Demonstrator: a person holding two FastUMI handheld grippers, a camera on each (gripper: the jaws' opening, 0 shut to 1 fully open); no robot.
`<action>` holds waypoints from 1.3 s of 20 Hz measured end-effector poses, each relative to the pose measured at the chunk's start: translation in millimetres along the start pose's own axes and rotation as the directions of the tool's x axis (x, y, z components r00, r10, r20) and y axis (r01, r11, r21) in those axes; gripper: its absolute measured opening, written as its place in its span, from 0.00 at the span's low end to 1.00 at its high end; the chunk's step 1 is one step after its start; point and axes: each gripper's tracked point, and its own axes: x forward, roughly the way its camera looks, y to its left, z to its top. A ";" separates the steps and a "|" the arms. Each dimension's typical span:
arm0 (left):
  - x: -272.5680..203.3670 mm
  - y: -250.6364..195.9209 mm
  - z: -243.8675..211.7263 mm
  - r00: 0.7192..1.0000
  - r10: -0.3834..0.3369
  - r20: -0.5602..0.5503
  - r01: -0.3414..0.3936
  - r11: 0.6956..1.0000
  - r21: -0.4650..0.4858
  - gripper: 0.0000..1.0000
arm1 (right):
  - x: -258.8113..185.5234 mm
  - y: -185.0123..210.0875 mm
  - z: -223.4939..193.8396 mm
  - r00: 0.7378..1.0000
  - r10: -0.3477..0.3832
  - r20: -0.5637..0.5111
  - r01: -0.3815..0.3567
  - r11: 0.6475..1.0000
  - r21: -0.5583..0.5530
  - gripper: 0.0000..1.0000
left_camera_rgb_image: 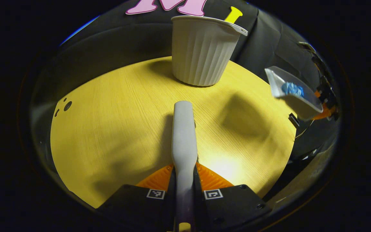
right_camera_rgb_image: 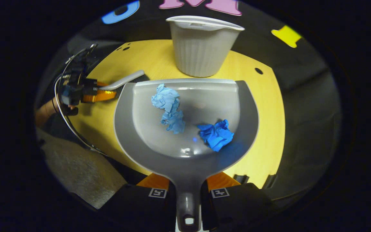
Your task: Pick up the small broom and dustpan from the desktop, sweep the trash into the dustpan with the broom, and then empty the trash into the garbage bin.
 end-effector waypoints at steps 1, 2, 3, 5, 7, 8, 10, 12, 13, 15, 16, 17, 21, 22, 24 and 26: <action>-1.1 -1.0 1.7 1.000 -0.005 0.007 0.005 1.000 -0.002 0.29 | -13.0 -5.2 12.3 1.000 -0.006 0.018 0.005 0.999 0.035 0.35; -1.5 -2.9 2.5 1.000 -0.012 0.009 0.012 1.000 -0.005 0.31 | -29.0 -9.4 26.8 0.999 -0.010 0.044 0.006 0.997 0.071 0.35; -1.5 -3.5 3.2 1.000 -0.017 0.012 0.017 1.000 -0.008 0.31 | -40.4 -18.3 41.8 0.998 -0.016 0.067 0.010 0.996 0.086 0.35; -0.7 -3.8 5.3 1.000 -0.020 0.019 0.020 1.000 -0.007 0.31 | -61.4 -35.5 67.0 0.995 -0.035 0.098 0.027 0.997 0.077 0.35; -0.3 -4.1 5.0 1.000 -0.022 0.019 0.022 1.000 -0.008 0.29 | -75.3 -53.8 93.2 0.991 -0.071 0.118 0.066 0.997 0.040 0.35; -0.9 -3.5 5.6 1.000 -0.019 0.019 0.019 1.000 -0.011 0.31 | -80.1 -62.7 108.9 0.988 -0.086 0.131 0.083 0.996 0.023 0.35; -1.6 -2.6 5.9 1.000 -0.009 0.018 0.009 1.000 -0.021 0.29 | -89.8 -76.6 136.8 0.982 -0.104 0.155 0.103 0.995 0.010 0.35; -2.0 -2.4 5.8 1.000 -0.001 0.016 0.001 0.999 -0.034 0.29 | -93.6 -93.8 161.8 0.978 -0.132 0.160 0.135 0.991 -0.006 0.35; -2.4 -1.7 2.4 1.000 0.003 0.014 -0.002 0.999 -0.039 0.29 | -93.4 -103.6 173.5 0.976 -0.154 0.155 0.159 0.987 -0.022 0.35; -1.8 -1.9 1.8 1.000 0.011 0.012 -0.010 0.999 -0.052 0.29 | -91.7 -117.8 196.8 0.974 -0.177 0.141 0.186 0.981 -0.049 0.35; -2.1 -1.4 1.3 1.000 0.016 0.010 -0.015 0.998 -0.057 0.30 | -90.4 -120.0 204.3 0.976 -0.179 0.127 0.189 0.980 -0.067 0.35; -2.3 -1.8 -0.7 1.000 0.023 0.009 -0.022 0.998 -0.066 0.29 | -87.3 -124.1 213.8 0.976 -0.189 0.111 0.200 0.976 -0.091 0.35; -5.1 3.7 -7.1 0.999 0.036 0.009 -0.035 0.996 -0.088 0.32 | -75.5 -131.2 233.5 0.976 -0.217 0.009 0.214 0.953 -0.213 0.35; -5.5 6.3 -7.7 0.999 0.037 0.008 -0.036 0.996 -0.087 0.32 | -72.2 -129.1 234.0 0.977 -0.210 -0.030 0.198 0.951 -0.236 0.35; -5.0 5.1 -7.4 0.999 0.037 0.011 -0.036 0.996 -0.087 0.29 | -66.1 -131.0 242.0 0.969 -0.229 -0.096 0.191 0.934 -0.302 0.35; -4.5 3.9 -7.9 0.999 0.035 0.013 -0.034 0.995 -0.092 0.29 | -61.3 -136.3 252.9 0.951 -0.279 -0.133 0.214 0.906 -0.365 0.35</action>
